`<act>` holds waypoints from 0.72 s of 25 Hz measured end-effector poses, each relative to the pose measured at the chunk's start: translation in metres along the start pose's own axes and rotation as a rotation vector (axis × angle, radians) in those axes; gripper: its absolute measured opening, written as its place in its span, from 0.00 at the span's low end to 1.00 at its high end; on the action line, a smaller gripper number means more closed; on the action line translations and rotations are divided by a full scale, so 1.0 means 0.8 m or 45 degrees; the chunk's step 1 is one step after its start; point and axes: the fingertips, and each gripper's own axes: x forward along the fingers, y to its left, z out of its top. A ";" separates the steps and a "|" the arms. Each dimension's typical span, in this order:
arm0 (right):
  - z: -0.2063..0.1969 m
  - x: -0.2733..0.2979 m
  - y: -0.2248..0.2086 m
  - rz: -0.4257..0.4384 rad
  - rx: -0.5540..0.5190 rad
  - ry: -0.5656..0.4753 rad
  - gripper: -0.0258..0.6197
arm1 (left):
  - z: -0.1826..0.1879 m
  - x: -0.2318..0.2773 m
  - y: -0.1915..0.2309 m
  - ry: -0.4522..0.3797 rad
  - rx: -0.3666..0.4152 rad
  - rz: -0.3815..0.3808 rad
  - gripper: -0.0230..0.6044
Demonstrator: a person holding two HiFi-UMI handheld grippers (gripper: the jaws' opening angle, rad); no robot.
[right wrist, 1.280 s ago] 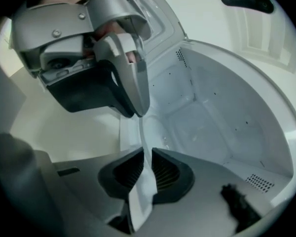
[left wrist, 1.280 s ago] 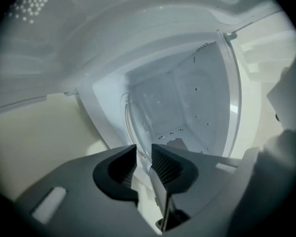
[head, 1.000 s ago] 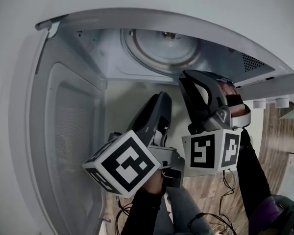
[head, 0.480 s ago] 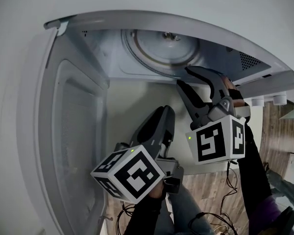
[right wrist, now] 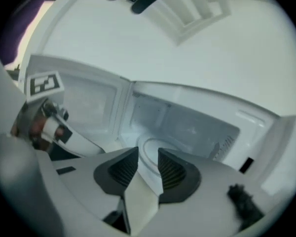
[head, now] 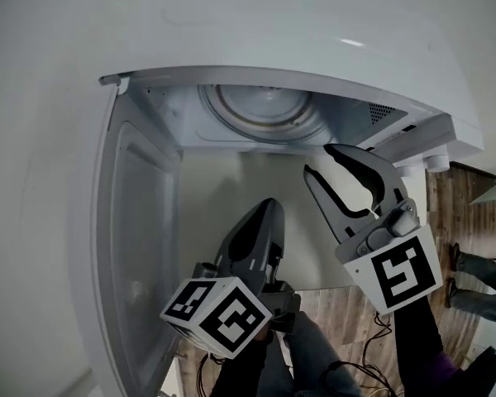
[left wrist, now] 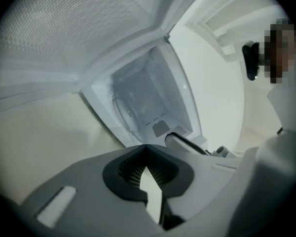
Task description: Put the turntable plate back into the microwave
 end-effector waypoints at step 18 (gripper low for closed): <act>0.094 -0.344 -0.057 -0.278 0.772 -0.387 0.05 | -0.028 -0.130 -0.279 -0.295 0.848 0.050 0.04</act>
